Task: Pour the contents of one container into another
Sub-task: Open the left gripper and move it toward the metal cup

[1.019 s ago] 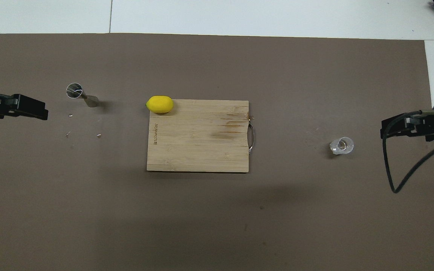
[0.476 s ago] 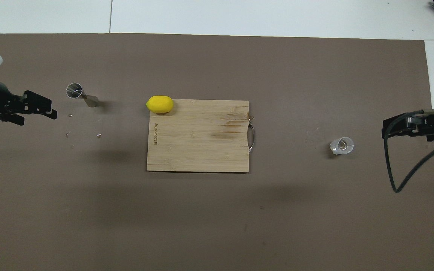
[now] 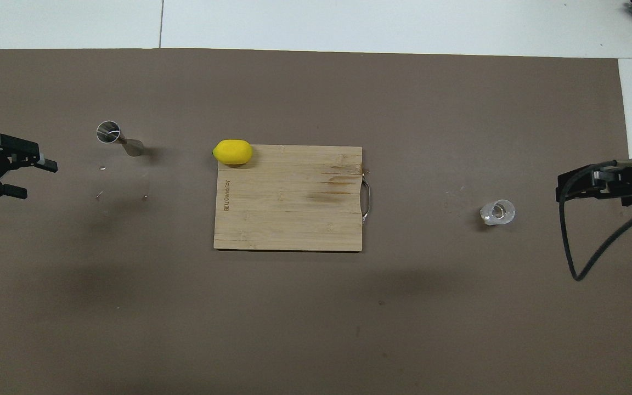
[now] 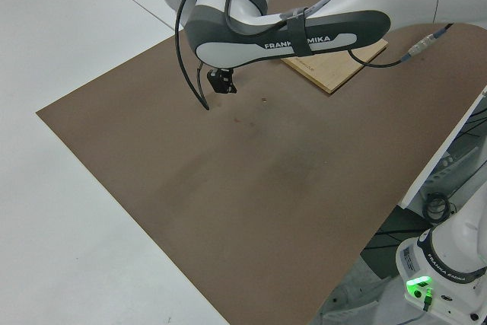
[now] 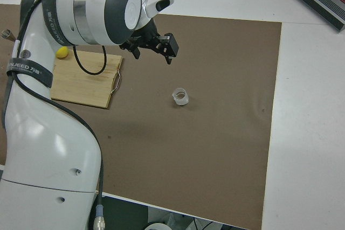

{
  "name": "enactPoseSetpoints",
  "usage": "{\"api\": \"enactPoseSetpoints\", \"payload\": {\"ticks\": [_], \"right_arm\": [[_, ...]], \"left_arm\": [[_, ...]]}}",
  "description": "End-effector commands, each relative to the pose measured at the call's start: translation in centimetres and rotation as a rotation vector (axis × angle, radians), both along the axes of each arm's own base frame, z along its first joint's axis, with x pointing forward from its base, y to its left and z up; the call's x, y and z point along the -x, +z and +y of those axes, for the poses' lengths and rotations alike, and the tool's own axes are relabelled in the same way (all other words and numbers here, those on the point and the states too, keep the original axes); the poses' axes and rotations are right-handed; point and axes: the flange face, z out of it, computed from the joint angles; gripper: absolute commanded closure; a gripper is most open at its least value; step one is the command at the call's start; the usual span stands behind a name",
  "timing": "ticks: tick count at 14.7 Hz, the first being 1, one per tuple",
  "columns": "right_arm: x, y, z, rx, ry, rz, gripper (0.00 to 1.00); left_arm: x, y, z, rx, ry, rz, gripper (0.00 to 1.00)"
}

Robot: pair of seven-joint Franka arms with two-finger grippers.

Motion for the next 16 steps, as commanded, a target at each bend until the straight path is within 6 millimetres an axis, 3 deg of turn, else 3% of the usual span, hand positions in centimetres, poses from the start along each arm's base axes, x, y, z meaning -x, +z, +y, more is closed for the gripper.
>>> {"api": "enactPoseSetpoints", "payload": {"ticks": [1, 3, 6, 11, 16], "right_arm": [[0.6, 0.4, -0.3, -0.014, 0.003, 0.005, 0.0], [0.6, 0.4, -0.3, -0.014, 0.003, 0.003, 0.0], [0.6, 0.4, -0.3, -0.014, 0.003, 0.005, 0.0], [0.6, 0.4, -0.3, -0.014, 0.003, 0.005, 0.0], [0.7, 0.4, -0.4, -0.014, 0.003, 0.007, 0.0]], "left_arm": [[0.7, -2.3, 1.9, 0.085, 0.225, 0.088, 0.0], [1.7, -4.2, 2.5, 0.138, 0.376, 0.16, 0.0], [1.3, -5.9, 2.5, 0.193, 0.67, 0.273, 0.0], [2.5, -9.5, 1.9, 0.478, 1.116, 0.48, 0.0], [2.5, -10.7, 0.9, 0.649, 1.281, 0.547, 0.0]]}}
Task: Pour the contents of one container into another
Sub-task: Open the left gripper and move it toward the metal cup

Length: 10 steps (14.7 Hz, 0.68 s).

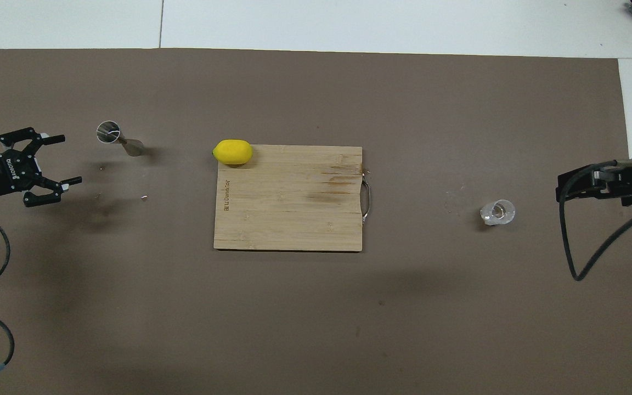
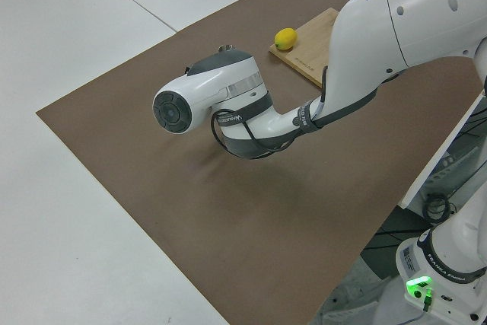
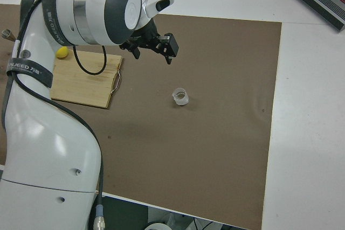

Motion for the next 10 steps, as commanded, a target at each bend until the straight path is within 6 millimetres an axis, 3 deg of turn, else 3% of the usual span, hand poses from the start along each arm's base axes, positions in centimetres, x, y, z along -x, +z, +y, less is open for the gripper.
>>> {"api": "enactPoseSetpoints", "payload": {"ticks": [1, 10], "right_arm": [[0.7, 0.4, -0.4, -0.014, 0.003, 0.007, 0.0], [0.9, 0.6, -0.3, -0.014, 0.006, 0.002, 0.0]], "left_arm": [[0.7, -0.2, -1.1, 0.078, 0.119, 0.008, 0.0], [-1.4, -0.8, -4.6, 0.157, 0.301, -0.002, 0.0]]}}
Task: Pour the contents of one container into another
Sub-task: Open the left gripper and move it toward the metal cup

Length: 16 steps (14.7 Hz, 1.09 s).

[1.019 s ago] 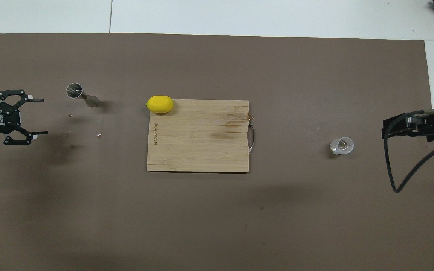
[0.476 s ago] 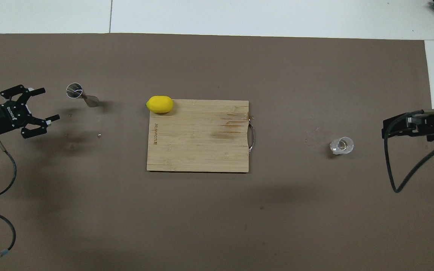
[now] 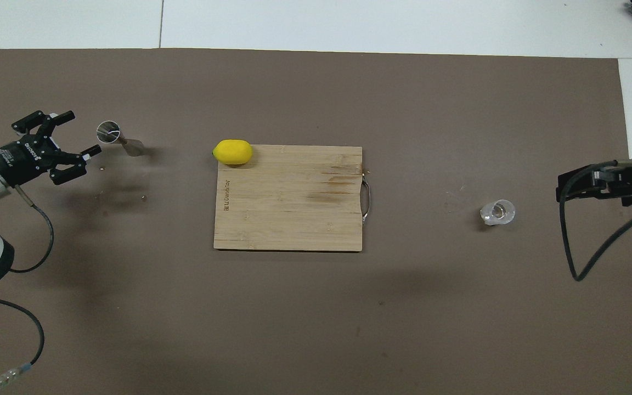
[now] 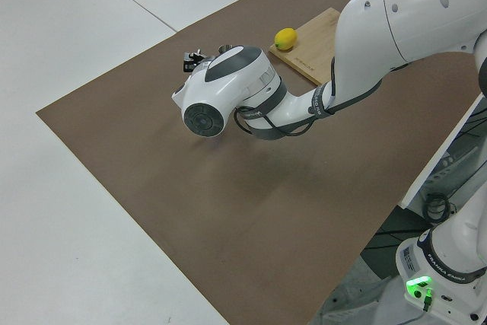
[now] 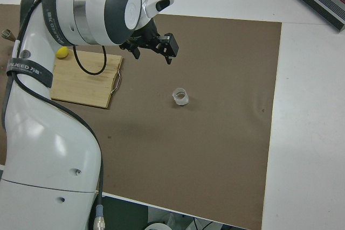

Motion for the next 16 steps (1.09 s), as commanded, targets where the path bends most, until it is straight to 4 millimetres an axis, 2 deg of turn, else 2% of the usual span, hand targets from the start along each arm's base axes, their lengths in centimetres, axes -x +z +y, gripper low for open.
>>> {"api": "enactPoseSetpoints", "payload": {"ticks": [1, 7, 12, 16], "right_arm": [[0.9, 0.6, -0.2, -0.014, 0.008, 0.005, 0.0], [1.0, 0.5, -0.3, -0.014, 0.011, 0.003, 0.0], [1.0, 0.4, -0.2, -0.014, 0.006, 0.003, 0.0], [1.0, 0.2, -0.2, -0.013, 0.002, 0.001, 0.0]], "left_arm": [[0.2, 0.0, -1.2, 0.009, 0.056, 0.013, 0.0], [0.0, -0.4, -3.4, 0.032, 0.066, 0.015, 0.0], [0.1, -0.7, -3.5, 0.026, 0.076, 0.023, 0.0], [0.4, -1.1, -4.2, 0.034, 0.07, 0.034, 0.13]]}}
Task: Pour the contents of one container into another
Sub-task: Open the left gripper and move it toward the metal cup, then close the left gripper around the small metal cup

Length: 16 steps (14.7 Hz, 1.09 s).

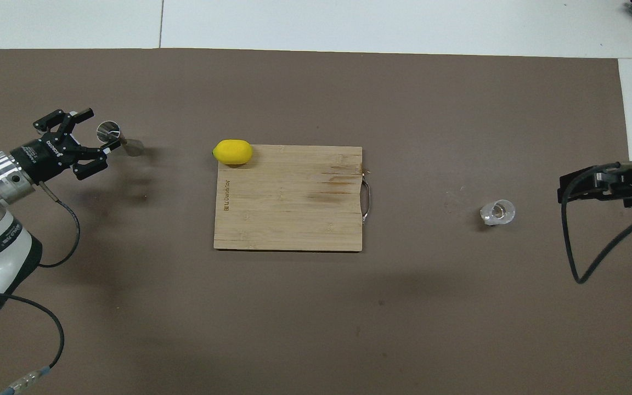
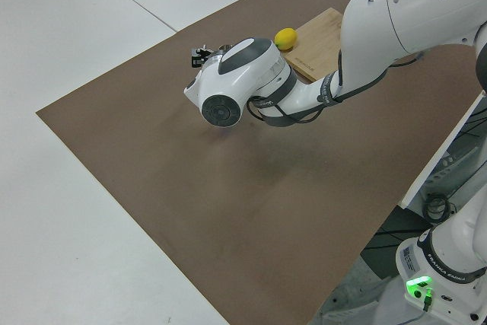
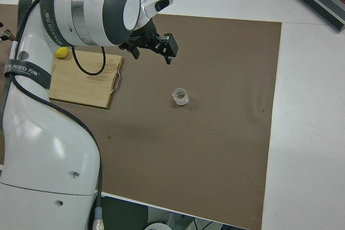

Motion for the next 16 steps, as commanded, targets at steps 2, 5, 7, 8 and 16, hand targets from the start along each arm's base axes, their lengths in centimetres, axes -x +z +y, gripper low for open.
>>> {"api": "enactPoseSetpoints", "payload": {"ticks": [2, 5, 7, 8, 16], "right_arm": [[0.94, -0.15, -0.21, -0.013, 0.0, 0.006, 0.0], [0.96, -0.19, -0.21, -0.013, 0.0, 0.005, 0.0], [0.94, -0.17, -0.21, -0.013, -0.001, 0.003, 0.0], [0.94, -0.17, -0.21, -0.013, -0.001, 0.003, 0.0], [0.94, -0.3, -0.21, -0.012, -0.021, 0.004, 0.0]], "left_arm": [[0.84, -0.24, -0.8, 0.016, 0.026, 0.018, 0.16], [0.88, -0.29, -0.8, 0.019, 0.028, 0.019, 0.18], [0.94, -0.25, -0.66, 0.022, 0.03, 0.021, 0.17], [1.02, -0.21, -0.45, 0.026, 0.032, 0.02, 0.17], [1.48, -0.49, -0.13, 0.035, 0.036, 0.028, 0.29]]}}
